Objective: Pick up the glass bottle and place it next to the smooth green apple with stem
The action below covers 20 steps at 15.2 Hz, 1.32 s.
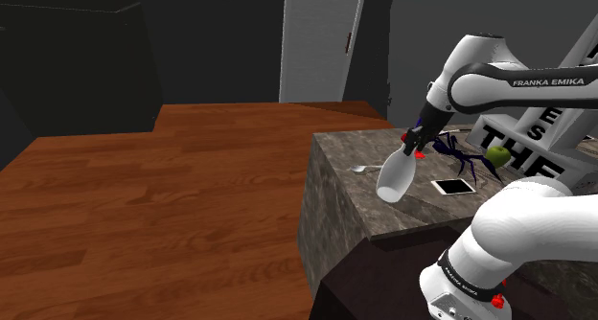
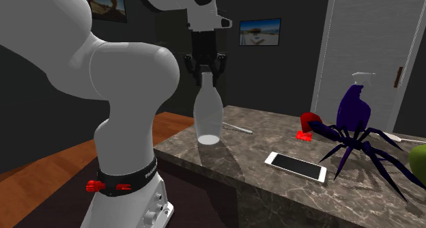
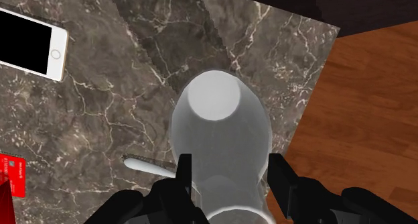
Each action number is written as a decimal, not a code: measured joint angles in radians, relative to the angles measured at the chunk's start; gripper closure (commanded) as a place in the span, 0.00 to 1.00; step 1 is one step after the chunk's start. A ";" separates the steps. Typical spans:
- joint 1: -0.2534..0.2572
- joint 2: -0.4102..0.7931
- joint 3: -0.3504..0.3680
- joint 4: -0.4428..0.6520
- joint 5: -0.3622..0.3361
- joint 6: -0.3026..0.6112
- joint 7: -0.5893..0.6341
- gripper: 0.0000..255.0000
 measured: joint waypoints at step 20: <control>0.029 -0.026 0.057 0.234 0.059 -0.260 -0.005 1.00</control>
